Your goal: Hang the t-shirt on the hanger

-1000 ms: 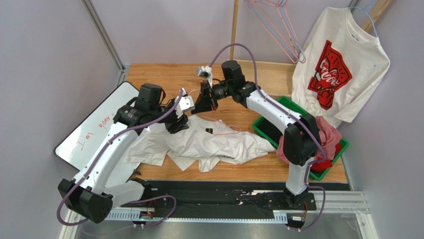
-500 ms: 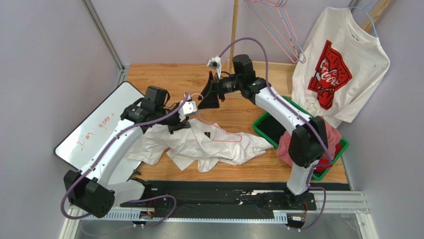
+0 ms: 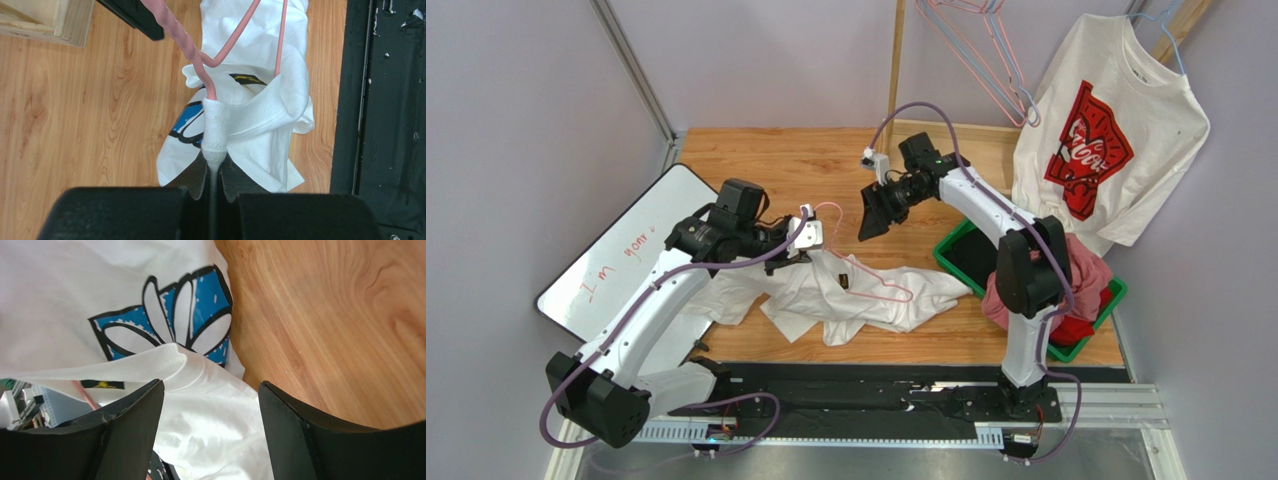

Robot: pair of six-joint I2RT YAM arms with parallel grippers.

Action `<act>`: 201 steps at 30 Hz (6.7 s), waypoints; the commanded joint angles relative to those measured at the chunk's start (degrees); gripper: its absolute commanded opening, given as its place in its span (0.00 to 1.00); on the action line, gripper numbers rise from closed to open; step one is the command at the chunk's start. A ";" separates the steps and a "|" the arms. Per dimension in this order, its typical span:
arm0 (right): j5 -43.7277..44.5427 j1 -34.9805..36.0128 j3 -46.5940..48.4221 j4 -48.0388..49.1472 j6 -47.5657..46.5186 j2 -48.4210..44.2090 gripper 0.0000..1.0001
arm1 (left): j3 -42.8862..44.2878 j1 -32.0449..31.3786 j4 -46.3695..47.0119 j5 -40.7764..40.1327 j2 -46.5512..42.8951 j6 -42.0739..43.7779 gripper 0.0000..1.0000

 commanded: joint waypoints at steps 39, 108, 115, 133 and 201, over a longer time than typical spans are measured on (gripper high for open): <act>12.18 -7.85 -0.58 -13.39 -4.77 -4.64 0.00 | -8.81 6.36 13.27 -12.13 -11.71 -15.74 0.00; -4.17 4.72 -3.56 -7.34 -18.22 -15.82 0.13 | -6.26 -3.57 29.26 2.63 4.20 -18.55 0.00; -1.97 3.84 -5.13 -7.25 -18.40 -17.65 0.00 | -7.13 -2.18 24.09 2.27 2.89 -18.55 0.13; -5.22 -2.14 -7.51 -12.96 -25.33 -24.34 0.00 | -12.15 13.12 9.05 1.49 -4.23 -5.46 0.23; 4.18 -2.31 -20.52 -23.94 -22.00 -50.62 0.00 | 12.81 -11.93 13.18 11.95 4.03 -2.20 0.00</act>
